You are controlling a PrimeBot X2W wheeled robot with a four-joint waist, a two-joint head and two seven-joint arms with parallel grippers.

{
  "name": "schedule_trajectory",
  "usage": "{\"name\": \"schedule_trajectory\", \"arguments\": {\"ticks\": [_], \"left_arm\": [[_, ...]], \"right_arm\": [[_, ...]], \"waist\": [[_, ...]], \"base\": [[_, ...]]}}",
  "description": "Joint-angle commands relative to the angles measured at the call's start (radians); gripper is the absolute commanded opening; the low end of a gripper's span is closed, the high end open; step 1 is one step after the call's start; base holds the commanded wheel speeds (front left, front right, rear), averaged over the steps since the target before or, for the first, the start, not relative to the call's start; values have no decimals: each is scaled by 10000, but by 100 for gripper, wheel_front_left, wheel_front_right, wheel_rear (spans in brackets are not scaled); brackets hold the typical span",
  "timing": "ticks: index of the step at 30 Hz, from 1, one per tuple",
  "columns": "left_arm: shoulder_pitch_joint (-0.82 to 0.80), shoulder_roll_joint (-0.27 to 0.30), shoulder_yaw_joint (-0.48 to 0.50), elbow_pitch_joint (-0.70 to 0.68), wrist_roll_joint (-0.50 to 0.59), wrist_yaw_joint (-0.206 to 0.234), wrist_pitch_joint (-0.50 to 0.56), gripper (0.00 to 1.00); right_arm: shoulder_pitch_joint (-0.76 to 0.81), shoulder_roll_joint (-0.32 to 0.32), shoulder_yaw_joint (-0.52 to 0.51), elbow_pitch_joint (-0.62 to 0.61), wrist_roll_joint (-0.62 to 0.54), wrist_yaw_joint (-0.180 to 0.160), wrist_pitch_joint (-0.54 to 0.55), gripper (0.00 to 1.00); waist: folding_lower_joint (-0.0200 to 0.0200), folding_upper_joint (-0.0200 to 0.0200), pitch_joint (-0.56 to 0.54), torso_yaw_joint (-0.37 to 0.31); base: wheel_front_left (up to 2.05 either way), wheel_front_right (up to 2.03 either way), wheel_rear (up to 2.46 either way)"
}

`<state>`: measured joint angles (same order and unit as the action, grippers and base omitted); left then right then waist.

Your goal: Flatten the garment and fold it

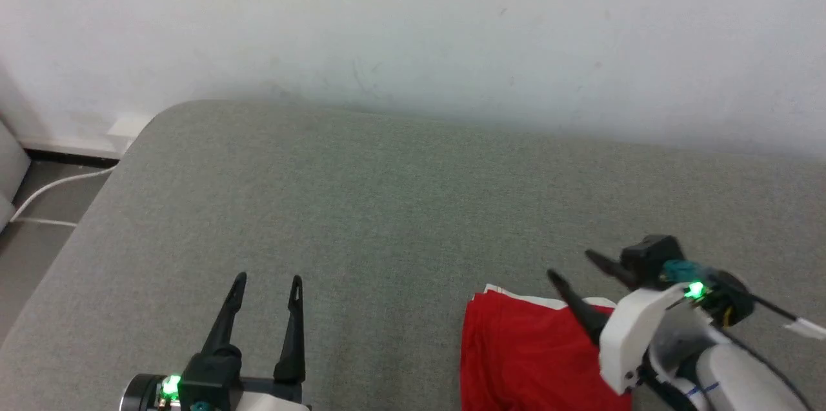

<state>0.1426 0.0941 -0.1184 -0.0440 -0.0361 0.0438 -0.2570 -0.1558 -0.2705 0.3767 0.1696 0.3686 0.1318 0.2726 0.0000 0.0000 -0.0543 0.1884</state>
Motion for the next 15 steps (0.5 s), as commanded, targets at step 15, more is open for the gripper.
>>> {"name": "schedule_trajectory", "arguments": {"ticks": [15], "left_arm": [[22, -285, 414, -195, -356, -298, -47, 100]], "right_arm": [[1269, -45, -3570, -2099, -2209, -11, -3673, 100]], "waist": [[0, 0, -67, -1545]], "base": [[0, 0, 0]]}}
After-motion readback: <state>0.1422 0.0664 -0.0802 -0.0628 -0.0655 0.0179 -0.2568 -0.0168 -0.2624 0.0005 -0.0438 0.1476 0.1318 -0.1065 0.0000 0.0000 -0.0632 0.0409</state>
